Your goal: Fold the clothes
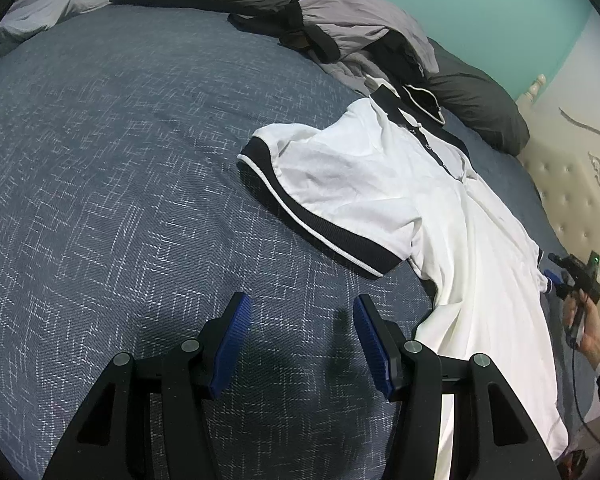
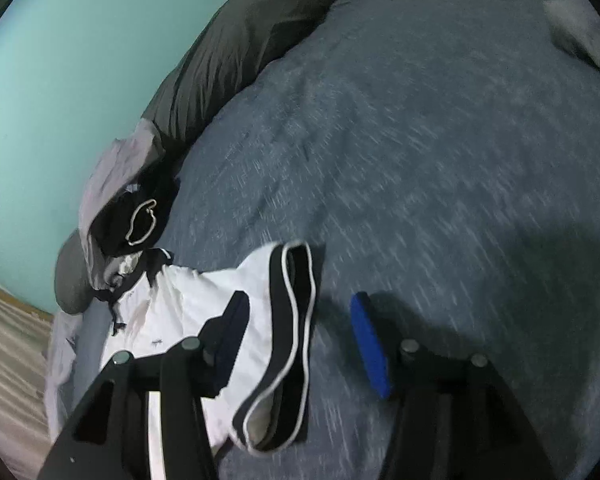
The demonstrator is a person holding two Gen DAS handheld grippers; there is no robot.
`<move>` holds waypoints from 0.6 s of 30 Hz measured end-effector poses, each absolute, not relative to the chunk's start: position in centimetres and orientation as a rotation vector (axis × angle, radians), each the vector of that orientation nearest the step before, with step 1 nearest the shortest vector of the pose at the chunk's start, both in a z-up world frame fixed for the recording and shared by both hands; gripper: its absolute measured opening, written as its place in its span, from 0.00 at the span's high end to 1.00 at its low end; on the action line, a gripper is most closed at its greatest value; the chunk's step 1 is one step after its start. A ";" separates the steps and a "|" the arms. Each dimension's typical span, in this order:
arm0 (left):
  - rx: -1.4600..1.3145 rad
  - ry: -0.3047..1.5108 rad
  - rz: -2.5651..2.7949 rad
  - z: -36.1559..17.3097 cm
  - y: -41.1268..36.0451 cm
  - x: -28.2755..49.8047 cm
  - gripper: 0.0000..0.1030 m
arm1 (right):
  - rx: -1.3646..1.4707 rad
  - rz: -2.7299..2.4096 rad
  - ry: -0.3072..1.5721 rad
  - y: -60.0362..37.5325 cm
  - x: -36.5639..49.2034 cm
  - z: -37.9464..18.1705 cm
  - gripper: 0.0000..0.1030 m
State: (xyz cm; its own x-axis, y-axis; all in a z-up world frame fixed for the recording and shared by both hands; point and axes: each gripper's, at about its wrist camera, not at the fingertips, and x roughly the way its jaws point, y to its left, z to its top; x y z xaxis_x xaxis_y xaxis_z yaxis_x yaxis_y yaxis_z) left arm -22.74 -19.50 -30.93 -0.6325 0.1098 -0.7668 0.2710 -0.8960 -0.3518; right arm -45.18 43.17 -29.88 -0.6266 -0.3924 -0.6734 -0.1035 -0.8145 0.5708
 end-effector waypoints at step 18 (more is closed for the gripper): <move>1.315 0.646 -2.682 -31.2 -19.4 -22.9 0.44 | 1.175 -2.701 -0.678 42.4 -47.7 -29.8 0.98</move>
